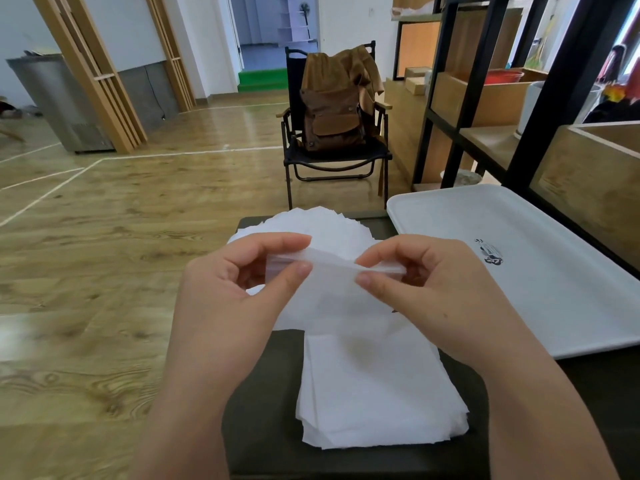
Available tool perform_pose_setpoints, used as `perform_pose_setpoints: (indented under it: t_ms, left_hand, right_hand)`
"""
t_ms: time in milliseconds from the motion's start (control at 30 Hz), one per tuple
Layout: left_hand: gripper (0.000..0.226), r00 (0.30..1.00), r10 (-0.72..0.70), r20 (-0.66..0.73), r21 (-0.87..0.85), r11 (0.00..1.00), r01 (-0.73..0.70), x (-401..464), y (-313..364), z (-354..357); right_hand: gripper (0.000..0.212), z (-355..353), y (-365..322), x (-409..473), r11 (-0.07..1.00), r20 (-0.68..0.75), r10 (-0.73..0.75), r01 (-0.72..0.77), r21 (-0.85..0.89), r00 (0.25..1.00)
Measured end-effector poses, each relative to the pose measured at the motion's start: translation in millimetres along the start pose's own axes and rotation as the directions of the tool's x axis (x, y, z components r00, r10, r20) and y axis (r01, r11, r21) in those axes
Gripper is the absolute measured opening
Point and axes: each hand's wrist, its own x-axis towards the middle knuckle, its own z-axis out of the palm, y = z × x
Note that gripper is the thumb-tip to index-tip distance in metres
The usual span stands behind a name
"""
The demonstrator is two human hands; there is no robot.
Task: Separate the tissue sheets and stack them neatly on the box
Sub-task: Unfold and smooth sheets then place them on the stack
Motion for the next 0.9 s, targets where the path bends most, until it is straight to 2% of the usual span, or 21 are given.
perform_pose_setpoints:
  t_ms: [67, 267, 400, 500, 633, 733, 833, 900]
  left_hand:
    - [0.029, 1.000, 0.010, -0.008, 0.057, 0.998, -0.010, -0.4, -1.2, -1.1]
    - [0.023, 0.996, 0.082, -0.032, 0.285, 0.956, -0.070, -0.2, -2.5, -3.3]
    - [0.009, 0.999, 0.025, 0.040, 0.181, 0.983, -0.032, -0.5, 2.5, -4.7]
    - [0.002, 0.988, 0.045, 0.147, 0.035, 0.998, -0.051, -3.4, 11.1, -7.8]
    - [0.007, 0.970, 0.032, 0.242, -0.074, 0.997, -0.015, -11.4, 22.8, -13.2]
    - [0.012, 0.939, -0.085, 0.334, -0.002, 0.996, 0.090, -13.3, 20.2, -14.9]
    - [0.014, 0.868, -0.255, 0.426, 0.187, 0.964, 0.191, -10.6, 10.2, -10.1]
    - [0.014, 0.821, -0.344, 0.455, 0.339, 0.920, 0.197, -8.0, 0.9, -5.1]
  right_hand:
    - [0.001, -1.6, 1.4, 0.8, 1.000, -0.052, -0.009, 0.008, -0.019, 0.999]
    - [0.013, -8.7, 1.7, -0.6, 0.981, -0.122, -0.050, 0.027, -0.190, 0.991]
    - [0.018, -17.3, -6.4, -4.2, 0.980, -0.029, -0.056, 0.049, -0.193, 0.998]
    - [0.035, -27.3, -13.2, -10.7, 0.991, 0.106, -0.083, 0.093, -0.098, 0.991]
    - [0.029, -37.3, -17.4, -18.2, 0.996, 0.197, -0.084, 0.084, 0.011, 0.977]
    - [0.031, -41.8, -15.0, -18.9, 0.999, 0.227, 0.032, -0.024, -0.039, 0.973]
    - [0.035, -41.1, -2.9, -15.0, 0.960, 0.273, 0.243, -0.190, -0.207, 0.931]
    - [0.032, -37.9, 6.2, -11.3, 0.908, 0.239, 0.359, -0.279, -0.312, 0.902]
